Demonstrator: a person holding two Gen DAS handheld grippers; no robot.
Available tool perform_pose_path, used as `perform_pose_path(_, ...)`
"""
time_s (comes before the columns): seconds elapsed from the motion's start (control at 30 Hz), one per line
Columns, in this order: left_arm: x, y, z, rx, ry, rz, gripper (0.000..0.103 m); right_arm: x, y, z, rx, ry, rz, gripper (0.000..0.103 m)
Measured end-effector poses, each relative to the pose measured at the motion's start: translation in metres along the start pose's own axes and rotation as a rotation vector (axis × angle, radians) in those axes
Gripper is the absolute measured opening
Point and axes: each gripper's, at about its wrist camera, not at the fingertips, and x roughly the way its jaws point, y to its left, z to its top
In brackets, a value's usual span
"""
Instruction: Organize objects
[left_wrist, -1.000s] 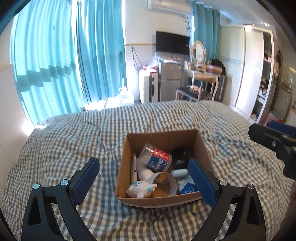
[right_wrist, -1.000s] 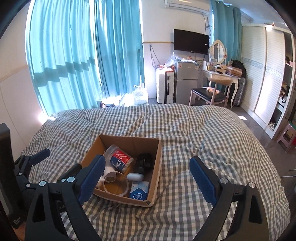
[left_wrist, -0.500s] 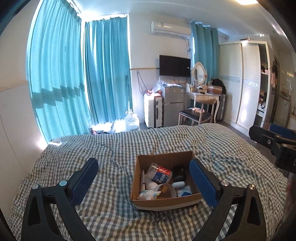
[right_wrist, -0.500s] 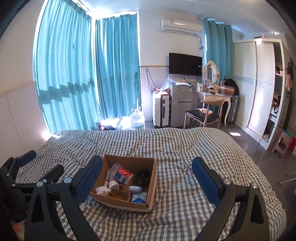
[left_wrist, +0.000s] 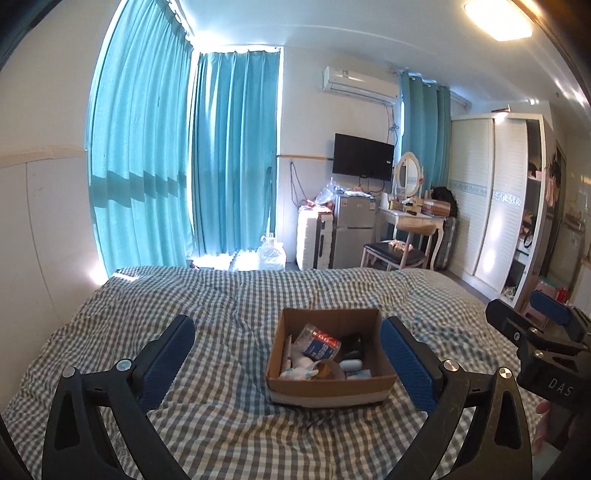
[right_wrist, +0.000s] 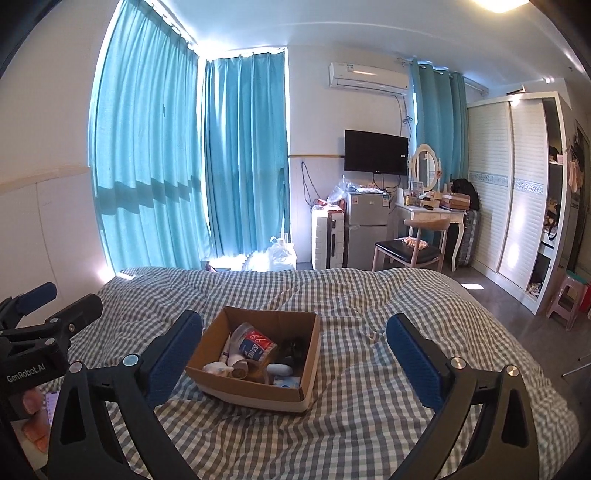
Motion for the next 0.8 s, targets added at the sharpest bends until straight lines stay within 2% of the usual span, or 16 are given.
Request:
perform_pose_path(0.13, 0.006, -0.001, -0.028, 0.008, 0.012, 0.026, 0.103, 0.007, -0.001, -0.033, 0.010, -0.013, -0.007, 0.101)
perform_pose_path(0.23, 0.017, 0.000, -0.043, 0.024, 0.020, 0.051, 0.103, 0.014, -0.005, -0.048, -0.005, -0.008, -0.047, 0.101)
perform_pose_path(0.37, 0.031, 0.003, -0.063, 0.000, 0.020, 0.066, 0.103, 0.018, -0.010, -0.059, 0.004, -0.021, -0.026, 0.101)
perform_pose_path(0.6, 0.037, -0.002, -0.073, 0.034, 0.040, 0.060, 0.103, 0.030, -0.008, -0.077, -0.023, 0.002, -0.027, 0.101)
perform_pose_path(0.8, 0.036, -0.003, -0.076, 0.037, 0.053, 0.046, 0.103, 0.029, -0.006, -0.078, -0.022, 0.003, -0.020, 0.101)
